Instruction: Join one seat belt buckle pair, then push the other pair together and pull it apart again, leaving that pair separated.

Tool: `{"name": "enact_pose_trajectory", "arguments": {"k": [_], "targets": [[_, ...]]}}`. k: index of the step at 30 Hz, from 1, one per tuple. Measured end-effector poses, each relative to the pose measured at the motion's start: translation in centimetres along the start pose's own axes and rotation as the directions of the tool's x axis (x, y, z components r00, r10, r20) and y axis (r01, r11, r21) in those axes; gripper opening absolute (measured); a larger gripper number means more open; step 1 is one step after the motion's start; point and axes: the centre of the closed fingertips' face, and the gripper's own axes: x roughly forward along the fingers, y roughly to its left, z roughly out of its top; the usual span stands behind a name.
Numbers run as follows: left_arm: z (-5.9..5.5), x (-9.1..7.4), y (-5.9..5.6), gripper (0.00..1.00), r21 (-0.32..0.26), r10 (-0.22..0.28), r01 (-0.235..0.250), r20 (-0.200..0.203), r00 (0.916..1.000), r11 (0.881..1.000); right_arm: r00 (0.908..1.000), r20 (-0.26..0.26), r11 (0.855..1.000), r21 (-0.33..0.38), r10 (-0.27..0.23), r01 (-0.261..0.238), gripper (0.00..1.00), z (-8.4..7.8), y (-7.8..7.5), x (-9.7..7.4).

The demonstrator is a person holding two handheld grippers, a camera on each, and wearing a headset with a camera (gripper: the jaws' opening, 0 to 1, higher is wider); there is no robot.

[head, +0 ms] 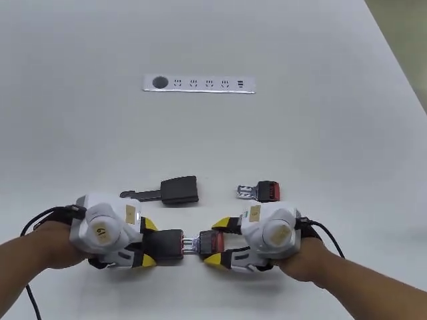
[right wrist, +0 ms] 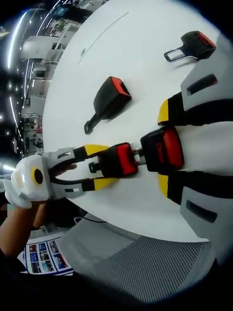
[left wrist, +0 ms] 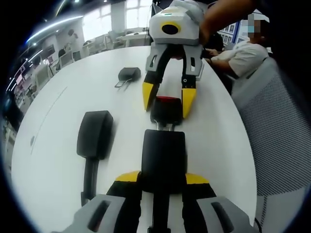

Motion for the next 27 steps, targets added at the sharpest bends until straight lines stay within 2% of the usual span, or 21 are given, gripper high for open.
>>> {"name": "enact_pose_trajectory", "arguments": {"k": [1,6,16,27], "targets": [[-0.2,0.0,-0.1,0.33,0.016,0.0,0.0,-0.012,0.9999,1.0,0.9999,-0.01,1.0,-0.012,-0.003,0.003,0.34,0.0,-0.1,0.0],[-0.1,0.1,0.0,0.33,0.01,-0.001,0.001,-0.005,1.0,1.0,1.0,-0.005,1.0,-0.003,0.0,0.0,0.34,0.0,0.1,-0.3],[-0.2,0.1,0.1,0.32,0.024,-0.003,0.004,-0.026,0.9997,1.0,1.0,-0.004,1.0,0.002,-0.005,0.005,0.34,0.4,0.1,-0.1],[-0.1,0.0,0.2,0.32,0.028,-0.007,0.008,-0.033,0.9994,1.0,0.9999,-0.003,1.0,0.007,-0.012,0.012,0.34,1.1,0.2,0.9]]}}
